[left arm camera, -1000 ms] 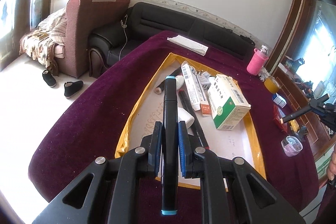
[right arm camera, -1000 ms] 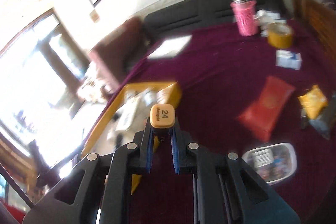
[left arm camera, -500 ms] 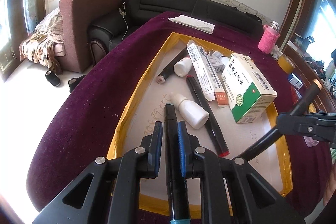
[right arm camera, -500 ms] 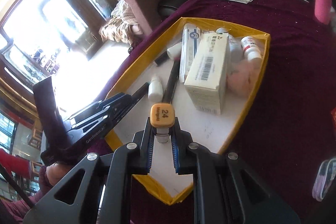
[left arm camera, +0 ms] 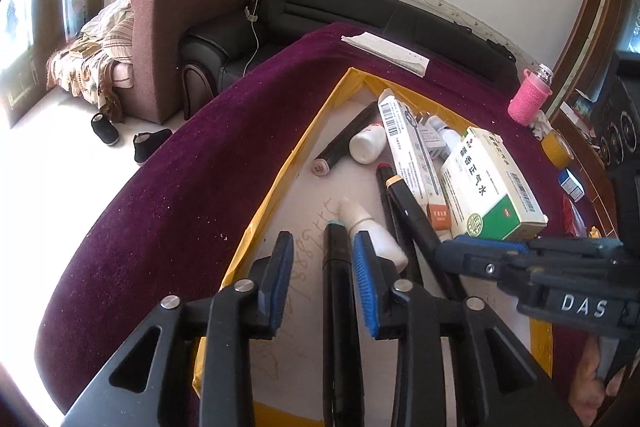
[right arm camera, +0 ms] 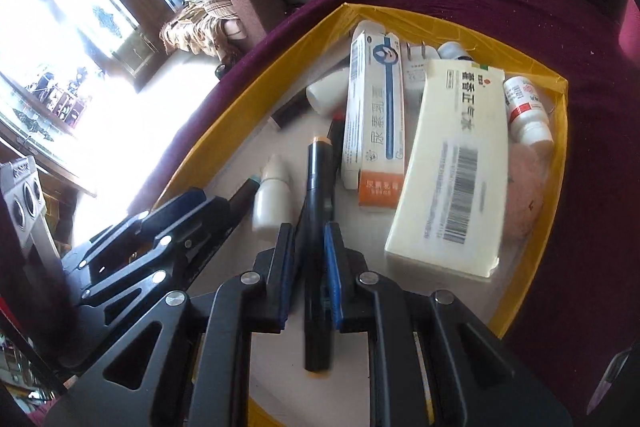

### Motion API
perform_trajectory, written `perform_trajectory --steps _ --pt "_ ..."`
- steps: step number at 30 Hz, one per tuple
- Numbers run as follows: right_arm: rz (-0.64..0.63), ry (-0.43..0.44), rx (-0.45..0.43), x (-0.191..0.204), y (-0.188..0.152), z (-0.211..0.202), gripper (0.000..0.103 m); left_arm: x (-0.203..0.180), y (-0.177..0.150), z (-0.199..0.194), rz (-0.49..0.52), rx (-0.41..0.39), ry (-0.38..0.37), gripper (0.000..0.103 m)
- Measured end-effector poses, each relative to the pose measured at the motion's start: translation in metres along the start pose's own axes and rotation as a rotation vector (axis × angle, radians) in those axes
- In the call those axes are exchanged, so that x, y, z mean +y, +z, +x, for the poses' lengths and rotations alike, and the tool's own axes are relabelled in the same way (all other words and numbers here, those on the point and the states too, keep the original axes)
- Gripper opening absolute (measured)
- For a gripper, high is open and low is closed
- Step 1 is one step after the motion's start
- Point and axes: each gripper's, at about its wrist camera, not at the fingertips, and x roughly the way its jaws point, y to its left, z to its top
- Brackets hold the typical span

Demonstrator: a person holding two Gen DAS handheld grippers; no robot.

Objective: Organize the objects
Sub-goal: 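Carry both markers over the tray, lower them and open both grippers, then withdraw both open grippers from the tray toward the loose items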

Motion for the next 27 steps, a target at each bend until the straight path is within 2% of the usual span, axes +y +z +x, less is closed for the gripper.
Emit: perform_trajectory --steps 5,9,14,16,18,20,23,27 --pt "0.029 -0.030 0.017 -0.007 -0.003 0.004 0.013 -0.004 0.001 0.000 -0.012 0.002 -0.036 0.050" --pt "0.053 -0.015 -0.003 -0.010 -0.009 -0.010 0.015 0.004 0.000 -0.015 -0.076 -0.013 -0.086 0.050" --pt "0.062 0.021 -0.064 -0.012 -0.018 -0.035 0.029 0.019 -0.003 -0.048 -0.151 -0.100 -0.133 0.062" --pt "0.068 0.034 -0.091 -0.010 -0.024 -0.044 0.039 0.028 -0.006 -0.052 -0.201 -0.092 -0.137 0.062" --pt "0.068 0.027 -0.107 -0.013 -0.032 -0.052 0.043 0.032 -0.010 -0.051 -0.220 -0.056 -0.143 0.062" --pt "0.062 0.018 -0.120 -0.012 -0.039 -0.058 0.043 0.028 -0.017 -0.052 -0.182 -0.036 -0.105 0.062" --pt "0.049 0.005 -0.140 -0.012 -0.048 -0.063 0.043 0.012 -0.025 -0.049 -0.068 -0.014 -0.024 0.062" --pt "0.073 0.021 -0.161 -0.019 -0.058 -0.070 0.043 -0.015 -0.026 -0.031 0.092 0.019 0.148 0.062"
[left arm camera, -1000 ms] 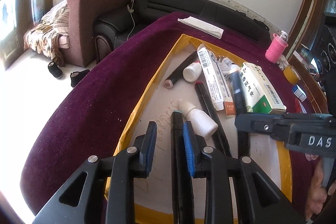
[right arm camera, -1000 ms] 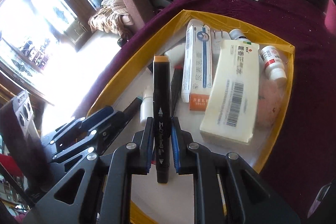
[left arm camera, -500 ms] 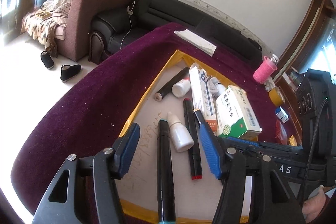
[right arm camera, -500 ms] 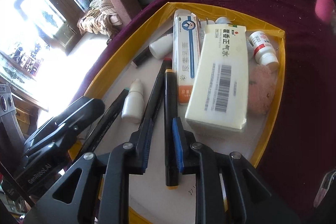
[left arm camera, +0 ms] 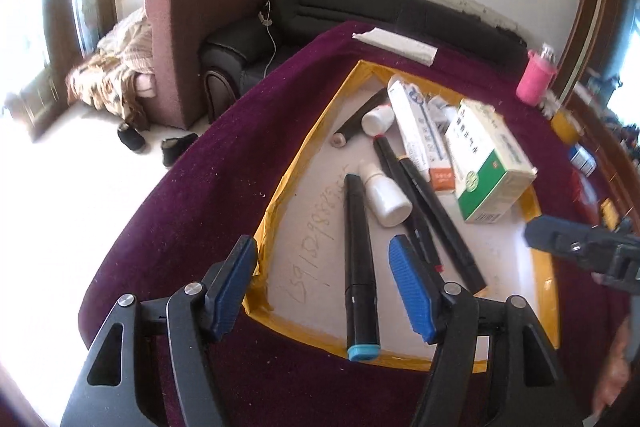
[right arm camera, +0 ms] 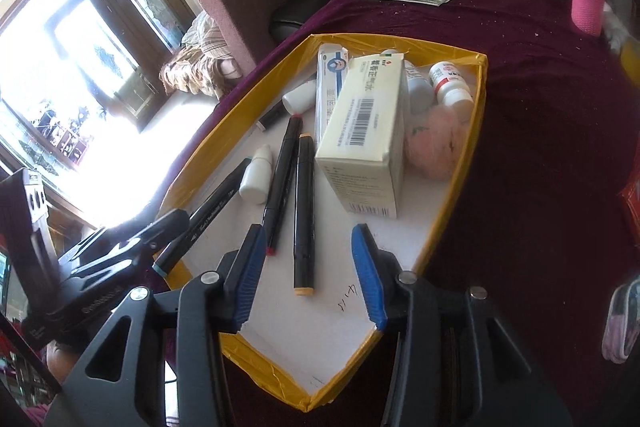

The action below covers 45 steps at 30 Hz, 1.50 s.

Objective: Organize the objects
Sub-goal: 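Withdraw both open grippers from the tray toward the loose items, then grasp the yellow cracker pack with the right gripper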

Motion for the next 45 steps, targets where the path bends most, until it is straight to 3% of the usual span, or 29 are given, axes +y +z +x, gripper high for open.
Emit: perform_trajectory --steps 3,6,9,15,23,27,29,30,31,33,35,36,39,41,45 --pt "0.049 0.014 -0.012 -0.013 -0.005 -0.008 0.043 -0.016 0.002 0.014 0.105 0.014 0.093 0.059" --pt "0.092 0.008 -0.040 -0.027 -0.009 -0.021 0.043 -0.018 0.008 0.024 0.151 0.006 0.165 0.039" --pt "0.132 0.002 -0.066 -0.040 -0.013 -0.032 0.043 -0.009 0.016 0.025 0.108 0.023 0.122 0.039" --pt "0.215 -0.010 -0.109 -0.067 -0.023 -0.050 0.049 0.011 0.018 0.012 -0.037 0.042 -0.046 0.045" --pt "0.286 -0.038 -0.157 -0.095 -0.041 -0.069 0.049 0.007 0.031 -0.044 -0.094 -0.188 -0.153 0.055" --pt "0.267 -0.104 -0.284 -0.104 -0.041 -0.116 0.049 -0.020 0.032 -0.064 -0.053 -0.246 -0.181 0.056" --pt "0.227 -0.203 -0.407 -0.106 -0.044 -0.158 0.049 -0.037 0.027 -0.076 -0.028 -0.279 -0.175 0.058" --pt "0.197 -0.278 -0.475 -0.106 -0.048 -0.182 0.058 -0.046 0.024 -0.082 -0.013 -0.300 -0.174 0.061" --pt "0.172 -0.355 -0.536 -0.106 -0.051 -0.201 0.075 -0.058 0.020 -0.088 0.010 -0.325 -0.174 0.062" --pt "0.137 -0.501 -0.672 -0.112 -0.063 -0.240 0.099 -0.078 0.013 -0.097 0.058 -0.357 -0.188 0.070" --pt "0.140 -0.541 -0.754 -0.133 -0.078 -0.269 0.103 -0.101 0.006 -0.102 0.113 -0.368 -0.227 0.072" --pt "0.175 -0.531 -0.726 -0.150 -0.080 -0.276 0.103 -0.111 0.002 -0.102 0.139 -0.360 -0.249 0.072" --pt "0.422 -0.478 -0.484 -0.222 -0.084 -0.280 0.103 -0.140 -0.009 -0.094 0.212 -0.304 -0.295 0.072" --pt "0.540 -0.447 -0.459 -0.258 -0.098 -0.285 0.103 -0.155 -0.016 -0.084 0.247 -0.252 -0.311 0.072" --pt "0.608 -0.540 -0.431 -0.294 -0.109 -0.291 0.103 -0.172 -0.030 -0.071 0.276 -0.160 -0.331 0.072"
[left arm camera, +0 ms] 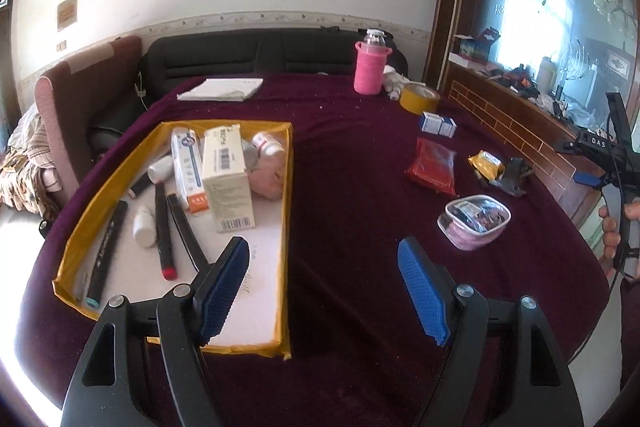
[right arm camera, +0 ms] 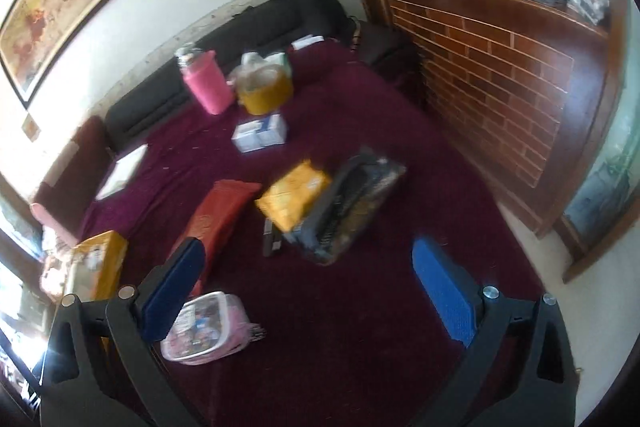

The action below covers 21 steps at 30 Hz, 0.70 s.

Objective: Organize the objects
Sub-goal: 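Grasp the yellow cracker pack with the right gripper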

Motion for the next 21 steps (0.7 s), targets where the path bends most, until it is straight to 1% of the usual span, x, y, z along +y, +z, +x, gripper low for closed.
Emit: perform_trajectory --steps 2,5,8,12,13,15,16,18,21 --pt "0.015 -0.032 0.018 -0.011 0.004 0.008 0.103 -0.008 -0.005 0.004 0.011 0.031 -0.004 0.072" --pt "0.025 -0.011 0.043 -0.015 0.013 0.026 0.103 -0.013 -0.007 0.008 0.014 0.057 -0.006 0.072" --pt "-0.039 0.014 0.054 -0.001 0.026 0.041 0.103 -0.017 -0.007 0.015 0.011 0.084 -0.002 0.072" --pt "-0.137 0.025 0.129 0.028 0.044 0.070 0.103 -0.022 -0.010 0.023 -0.006 0.112 -0.014 0.072" --pt "-0.166 0.009 0.150 0.034 0.047 0.078 0.103 -0.023 -0.010 0.026 -0.003 0.118 -0.014 0.072" --pt "-0.232 -0.058 0.163 0.044 0.050 0.094 0.103 -0.025 -0.010 0.029 0.007 0.124 -0.014 0.072" --pt "-0.260 -0.077 0.174 0.048 0.049 0.102 0.103 -0.026 -0.010 0.030 0.017 0.124 -0.007 0.072" --pt "-0.286 -0.092 0.183 0.050 0.046 0.111 0.103 -0.026 -0.009 0.032 0.034 0.121 0.013 0.072" --pt "-0.296 -0.093 0.197 0.051 0.042 0.119 0.103 -0.027 -0.008 0.039 0.061 0.134 0.067 0.072"
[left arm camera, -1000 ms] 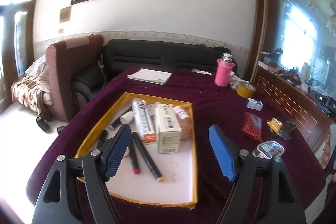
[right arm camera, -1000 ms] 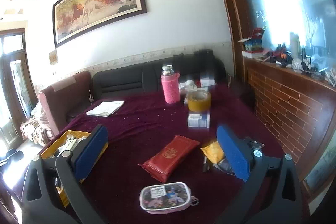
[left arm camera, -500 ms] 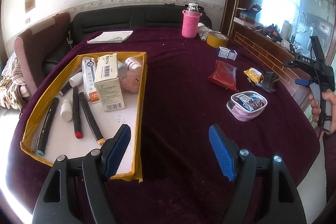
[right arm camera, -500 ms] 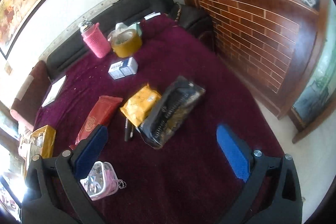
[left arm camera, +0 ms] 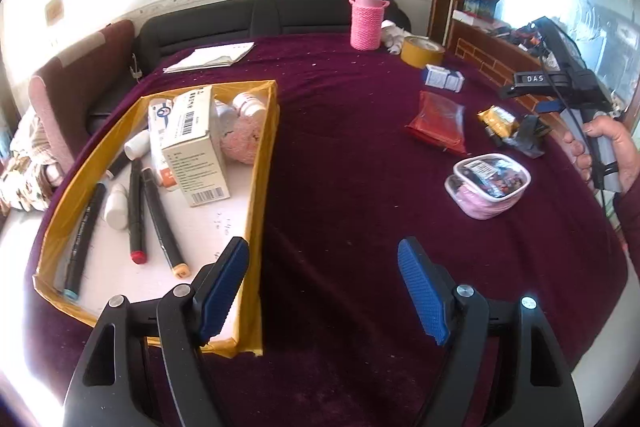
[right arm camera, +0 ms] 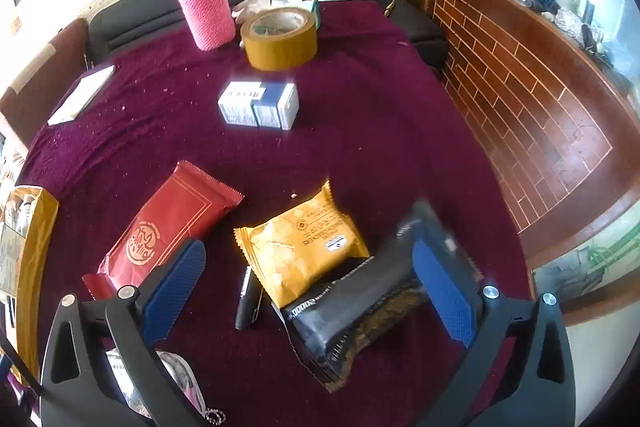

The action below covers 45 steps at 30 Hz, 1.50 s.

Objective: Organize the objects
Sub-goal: 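Grasp the yellow cracker pack with the right gripper, then grasp small black pen with left gripper while right gripper holds cracker pack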

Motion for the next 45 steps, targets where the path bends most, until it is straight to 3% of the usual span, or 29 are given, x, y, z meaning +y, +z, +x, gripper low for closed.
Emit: perform_trajectory --steps 8,10,12,13,16,26,31,33,35,38,45 --pt "-0.101 -0.080 0.128 0.015 0.012 0.051 0.103 -0.003 -0.007 0.009 0.039 0.043 0.059 0.072" --pt "-0.109 -0.076 0.168 0.016 0.010 0.061 0.090 -0.004 -0.008 0.010 0.050 0.052 0.060 0.072" --pt "-0.124 -0.090 0.183 0.017 0.007 0.063 0.084 -0.003 -0.007 0.010 0.052 0.052 0.059 0.072" --pt "-0.129 -0.096 0.171 0.018 0.005 0.061 0.077 -0.003 -0.008 0.010 0.054 0.053 0.059 0.072" --pt "-0.126 -0.074 0.160 0.017 0.000 0.055 0.075 0.000 -0.009 0.012 0.042 0.063 0.054 0.072" --pt "-0.122 -0.038 0.086 0.024 -0.019 0.024 0.075 0.004 -0.011 0.018 0.016 0.089 0.037 0.072" --pt "-0.071 0.053 -0.002 0.022 -0.033 -0.013 0.075 0.007 -0.006 0.017 0.000 0.081 0.014 0.072" --pt "-0.011 0.125 -0.057 0.013 -0.040 -0.031 0.075 0.009 0.004 0.013 -0.018 0.061 -0.010 0.072" --pt "0.085 0.192 -0.125 0.001 -0.048 -0.045 0.075 0.007 0.019 0.005 -0.029 0.025 -0.081 0.072" --pt "0.211 0.263 -0.193 -0.025 -0.065 -0.058 0.075 -0.009 0.046 -0.002 0.010 -0.020 -0.130 0.072" --pt "0.310 0.312 -0.200 -0.056 -0.090 -0.051 0.075 -0.099 0.113 0.028 0.131 -0.019 -0.254 0.071"
